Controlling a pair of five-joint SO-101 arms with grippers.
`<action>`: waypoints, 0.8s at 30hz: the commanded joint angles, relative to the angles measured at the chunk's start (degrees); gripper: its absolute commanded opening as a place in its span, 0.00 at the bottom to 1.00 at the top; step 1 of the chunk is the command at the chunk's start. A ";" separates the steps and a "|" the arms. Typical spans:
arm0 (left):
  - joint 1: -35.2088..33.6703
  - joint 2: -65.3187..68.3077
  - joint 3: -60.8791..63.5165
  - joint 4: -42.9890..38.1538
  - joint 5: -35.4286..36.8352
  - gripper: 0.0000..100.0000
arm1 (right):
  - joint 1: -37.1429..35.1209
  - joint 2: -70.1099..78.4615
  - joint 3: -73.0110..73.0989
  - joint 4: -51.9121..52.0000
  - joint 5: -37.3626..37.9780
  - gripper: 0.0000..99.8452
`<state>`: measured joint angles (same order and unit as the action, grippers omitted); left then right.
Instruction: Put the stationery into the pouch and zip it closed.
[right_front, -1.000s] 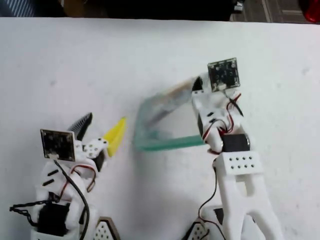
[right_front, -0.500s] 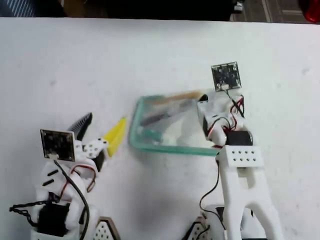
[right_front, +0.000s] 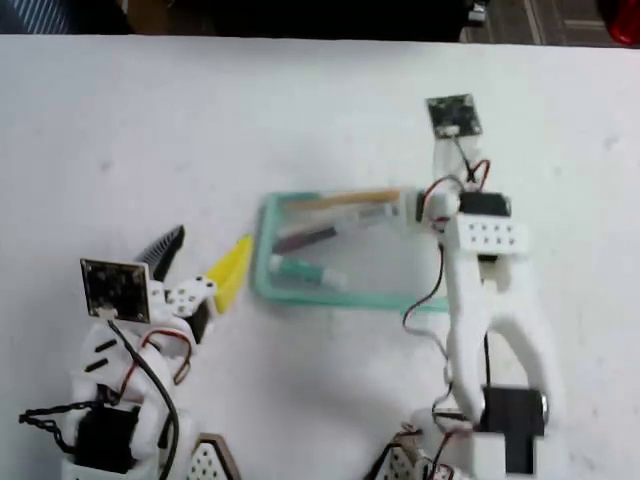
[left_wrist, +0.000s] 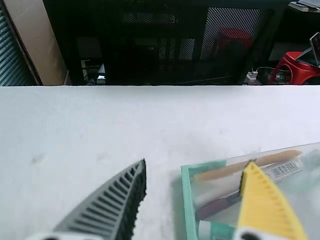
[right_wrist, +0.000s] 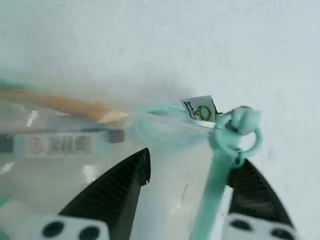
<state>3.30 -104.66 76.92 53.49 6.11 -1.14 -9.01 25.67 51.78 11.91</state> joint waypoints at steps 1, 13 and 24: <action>-0.31 -0.04 -0.35 -1.14 0.35 0.31 | 0.04 5.41 -7.38 0.22 0.44 0.01; -0.31 -0.04 -0.35 -1.14 0.35 0.31 | -6.20 6.55 -9.76 2.68 0.53 0.12; -0.40 -0.04 -0.44 -1.23 0.26 0.21 | -2.95 5.23 -6.15 2.24 -2.20 0.11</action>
<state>3.30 -104.66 76.92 53.49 6.11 -4.04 -0.75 19.52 54.24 10.59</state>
